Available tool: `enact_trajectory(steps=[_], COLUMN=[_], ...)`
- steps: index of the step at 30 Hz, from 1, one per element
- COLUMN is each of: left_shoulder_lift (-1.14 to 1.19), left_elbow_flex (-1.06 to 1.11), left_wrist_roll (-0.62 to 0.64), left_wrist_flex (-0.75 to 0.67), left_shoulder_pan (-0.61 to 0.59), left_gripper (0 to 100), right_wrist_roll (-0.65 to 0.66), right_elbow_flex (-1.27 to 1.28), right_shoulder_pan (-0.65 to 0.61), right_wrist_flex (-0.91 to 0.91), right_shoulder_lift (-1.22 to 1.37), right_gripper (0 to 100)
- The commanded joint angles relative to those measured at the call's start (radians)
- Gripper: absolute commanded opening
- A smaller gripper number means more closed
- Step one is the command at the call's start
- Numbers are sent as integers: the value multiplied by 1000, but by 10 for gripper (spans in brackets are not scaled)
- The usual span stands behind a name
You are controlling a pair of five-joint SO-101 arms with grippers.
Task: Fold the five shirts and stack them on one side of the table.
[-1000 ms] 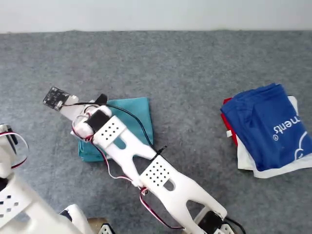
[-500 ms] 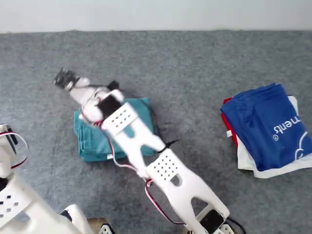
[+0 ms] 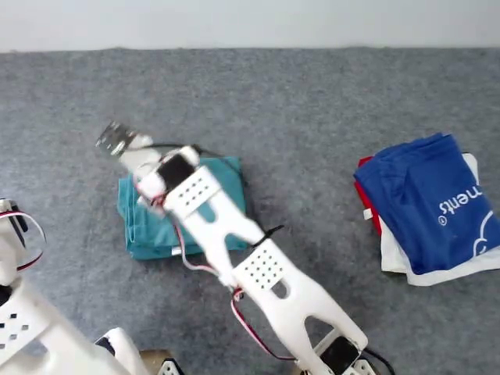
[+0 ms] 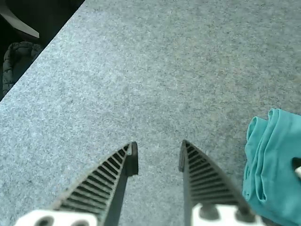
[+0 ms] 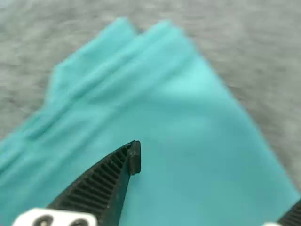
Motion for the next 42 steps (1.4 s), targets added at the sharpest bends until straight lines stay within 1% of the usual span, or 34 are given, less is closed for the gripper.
enact_trajectory(steps=[1,4,8,12,18,21,25,27,33,38,40,42], left_shoulder_lift=[-14,-14,-14,-14,-12,-12,-12,-12,-11,-11,-11,-11], left_elbow_flex=[-2,-2,-2,-1,8,53,104,134,277,400,460,526], left_wrist_roll=[6,6,6,6,6,6,0,0,-2,-3,-3,-3], left_wrist_flex=[5,5,5,5,5,2,-2,-2,-3,-3,-3,-3], left_shoulder_pan=[5,8,8,8,9,9,9,11,11,11,11,11], left_gripper=[160,160,160,160,160,160,160,160,160,160,160,160], right_wrist_roll=[-6,-5,-5,-5,-3,55,117,114,74,74,72,60], right_elbow_flex=[-35,-35,-37,-37,-37,-32,-37,-28,35,203,313,428], right_shoulder_pan=[-64,-111,-128,-108,-68,-21,93,170,463,661,711,733], right_wrist_flex=[-4,-7,2,30,59,68,145,185,183,183,183,183], right_shoulder_lift=[12,22,12,-47,-211,-272,-323,-337,-361,-369,-371,-372], right_gripper=[505,505,505,505,505,505,505,505,505,505,505,505])
